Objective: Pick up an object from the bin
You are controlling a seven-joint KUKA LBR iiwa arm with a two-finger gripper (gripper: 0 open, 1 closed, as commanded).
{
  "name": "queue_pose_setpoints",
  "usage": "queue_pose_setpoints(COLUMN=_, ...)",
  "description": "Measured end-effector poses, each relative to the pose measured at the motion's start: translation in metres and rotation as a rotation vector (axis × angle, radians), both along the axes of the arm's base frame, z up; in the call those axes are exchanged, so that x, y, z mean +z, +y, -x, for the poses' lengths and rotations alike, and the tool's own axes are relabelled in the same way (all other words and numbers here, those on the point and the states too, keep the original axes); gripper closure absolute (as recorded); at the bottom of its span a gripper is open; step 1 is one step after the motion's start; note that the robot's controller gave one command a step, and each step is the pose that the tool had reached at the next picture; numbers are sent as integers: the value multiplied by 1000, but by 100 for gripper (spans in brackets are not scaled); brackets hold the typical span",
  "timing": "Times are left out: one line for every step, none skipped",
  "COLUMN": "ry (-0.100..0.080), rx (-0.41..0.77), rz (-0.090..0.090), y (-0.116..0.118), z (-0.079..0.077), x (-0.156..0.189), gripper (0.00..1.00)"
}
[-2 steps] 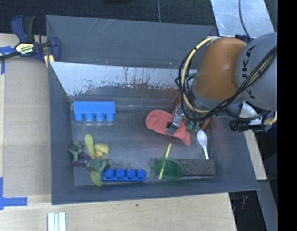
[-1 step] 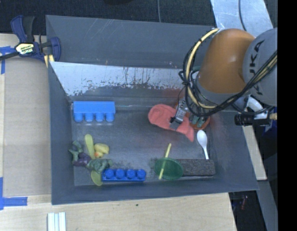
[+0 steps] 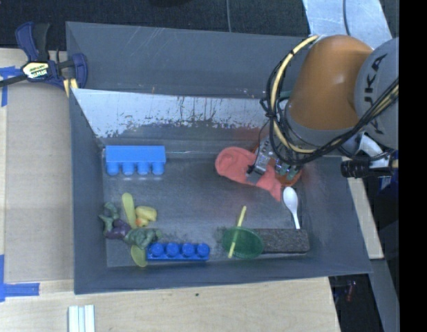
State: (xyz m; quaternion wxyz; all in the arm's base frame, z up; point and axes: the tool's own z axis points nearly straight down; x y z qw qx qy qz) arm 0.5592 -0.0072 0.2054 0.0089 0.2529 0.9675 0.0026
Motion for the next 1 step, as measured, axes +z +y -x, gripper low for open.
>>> queue_pose_setpoints(ry=0, rx=2, rz=0, y=0, z=0, x=20, gripper=100)
